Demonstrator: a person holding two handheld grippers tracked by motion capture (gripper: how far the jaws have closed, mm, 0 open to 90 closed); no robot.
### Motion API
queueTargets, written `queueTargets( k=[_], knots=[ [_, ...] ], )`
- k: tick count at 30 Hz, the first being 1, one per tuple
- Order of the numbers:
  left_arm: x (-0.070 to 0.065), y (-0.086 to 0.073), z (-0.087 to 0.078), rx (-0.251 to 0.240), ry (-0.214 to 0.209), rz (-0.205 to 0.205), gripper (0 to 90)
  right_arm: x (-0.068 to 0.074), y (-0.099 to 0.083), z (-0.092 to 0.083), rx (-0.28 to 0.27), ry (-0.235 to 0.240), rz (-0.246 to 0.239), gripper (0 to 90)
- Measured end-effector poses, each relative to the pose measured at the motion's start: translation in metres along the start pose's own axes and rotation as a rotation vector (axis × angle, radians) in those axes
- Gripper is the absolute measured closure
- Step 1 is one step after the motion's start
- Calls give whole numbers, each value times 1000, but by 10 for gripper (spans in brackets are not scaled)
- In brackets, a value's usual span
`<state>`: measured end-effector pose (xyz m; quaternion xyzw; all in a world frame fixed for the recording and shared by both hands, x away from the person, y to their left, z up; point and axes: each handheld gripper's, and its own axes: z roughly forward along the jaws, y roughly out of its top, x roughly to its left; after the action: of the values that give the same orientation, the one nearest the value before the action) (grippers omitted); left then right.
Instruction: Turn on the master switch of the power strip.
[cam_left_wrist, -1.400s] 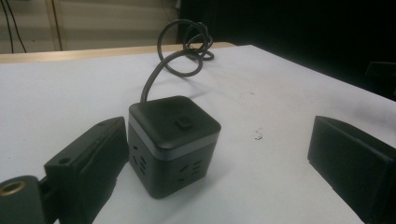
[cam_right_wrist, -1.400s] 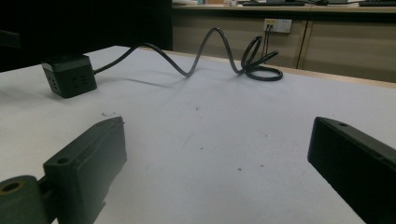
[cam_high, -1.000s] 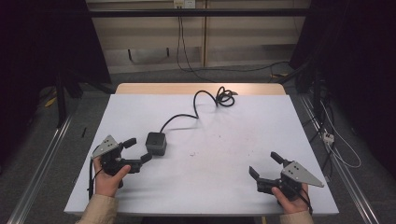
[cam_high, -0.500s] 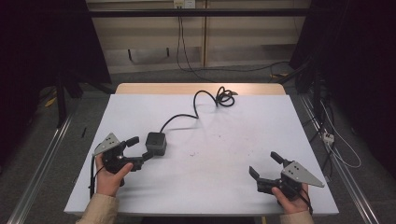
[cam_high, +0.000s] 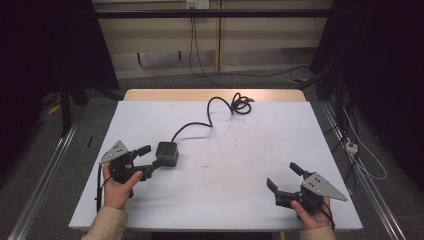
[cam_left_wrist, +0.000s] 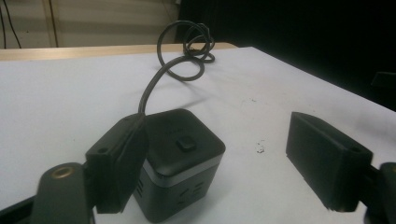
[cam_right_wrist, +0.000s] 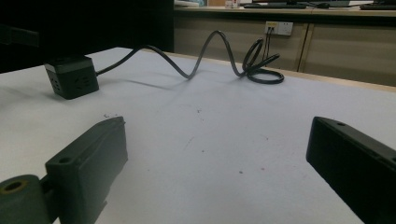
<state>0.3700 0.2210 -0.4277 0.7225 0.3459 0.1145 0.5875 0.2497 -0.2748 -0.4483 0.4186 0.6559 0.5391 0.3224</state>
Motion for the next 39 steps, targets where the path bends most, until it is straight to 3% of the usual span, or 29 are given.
queueTargets(
  k=[7,24,39],
  knots=[
    [1,2,0,-7,2,1,320,0,0,0,0,2,1,50],
    [3,7,6,15,0,6,483,0,0,-1,-2,-2,1,53],
    [6,9,12,43,-11,-2,577,0,1,-1,-5,-3,-7,53]
  ],
)
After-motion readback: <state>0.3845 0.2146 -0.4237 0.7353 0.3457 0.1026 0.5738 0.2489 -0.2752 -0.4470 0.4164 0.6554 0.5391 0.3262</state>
